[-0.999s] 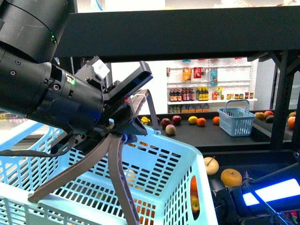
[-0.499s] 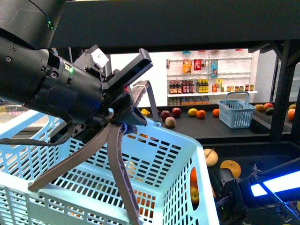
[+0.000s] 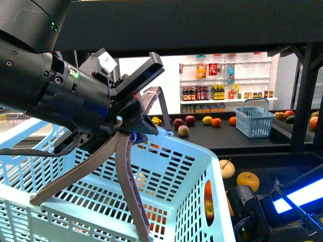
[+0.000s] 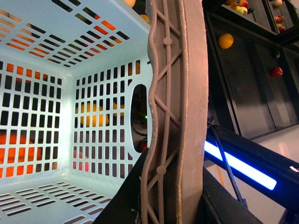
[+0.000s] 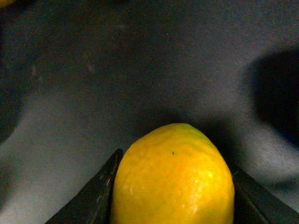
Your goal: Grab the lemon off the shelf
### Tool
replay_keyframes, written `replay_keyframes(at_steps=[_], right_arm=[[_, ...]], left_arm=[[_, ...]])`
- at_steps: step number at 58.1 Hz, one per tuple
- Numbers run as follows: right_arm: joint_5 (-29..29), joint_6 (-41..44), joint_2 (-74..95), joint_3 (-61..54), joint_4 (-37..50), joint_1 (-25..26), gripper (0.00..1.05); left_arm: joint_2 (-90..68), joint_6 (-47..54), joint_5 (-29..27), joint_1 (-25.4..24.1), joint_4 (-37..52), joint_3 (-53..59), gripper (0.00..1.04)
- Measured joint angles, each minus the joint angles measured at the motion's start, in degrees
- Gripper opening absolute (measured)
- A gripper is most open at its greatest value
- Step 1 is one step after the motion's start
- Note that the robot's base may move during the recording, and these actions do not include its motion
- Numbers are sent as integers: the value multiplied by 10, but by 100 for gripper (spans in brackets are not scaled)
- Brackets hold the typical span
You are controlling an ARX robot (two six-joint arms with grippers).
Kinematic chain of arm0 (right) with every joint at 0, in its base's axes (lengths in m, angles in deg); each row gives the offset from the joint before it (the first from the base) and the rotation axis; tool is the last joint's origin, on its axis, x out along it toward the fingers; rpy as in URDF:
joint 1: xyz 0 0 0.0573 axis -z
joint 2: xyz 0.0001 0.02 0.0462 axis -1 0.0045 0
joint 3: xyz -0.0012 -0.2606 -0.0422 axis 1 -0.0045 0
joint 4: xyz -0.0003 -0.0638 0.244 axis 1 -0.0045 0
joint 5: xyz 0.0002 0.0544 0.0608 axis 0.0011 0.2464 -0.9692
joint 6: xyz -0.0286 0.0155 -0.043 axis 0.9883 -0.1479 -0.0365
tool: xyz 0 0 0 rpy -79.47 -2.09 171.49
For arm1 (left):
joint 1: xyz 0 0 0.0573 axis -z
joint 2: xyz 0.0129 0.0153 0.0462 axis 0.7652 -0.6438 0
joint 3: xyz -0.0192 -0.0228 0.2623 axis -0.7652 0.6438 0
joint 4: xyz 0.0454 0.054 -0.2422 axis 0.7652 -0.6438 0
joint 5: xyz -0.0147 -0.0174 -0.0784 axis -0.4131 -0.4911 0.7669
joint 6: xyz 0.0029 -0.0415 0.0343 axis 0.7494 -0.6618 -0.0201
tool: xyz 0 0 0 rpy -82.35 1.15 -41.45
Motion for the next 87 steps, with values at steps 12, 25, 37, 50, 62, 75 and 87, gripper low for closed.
replay_keyframes(at_steps=[12,25,37,50,62,75,87], right_arm=[[5,53,-117,-135,61,24,50],[-40,115,-320,-307,132,63,50],[-150,120,-529,-488,148,57,50],[-216,96,-690,-558,133,-1,50],[-198,83,-696,-561,136,-63,50],[-158,70,-638,-556,168,-108,49],[-159,63,-588,-532,191,-124,61]], left_arm=[[0,0,0,0,0,0,18],[0,0,0,0,0,0,18],[0,0,0,0,0,0,18],[0,0,0,0,0,0,18],[0,0,0,0,0,0,18],[0,0,0,0,0,0,18],[0,0,0,0,0,0,18]])
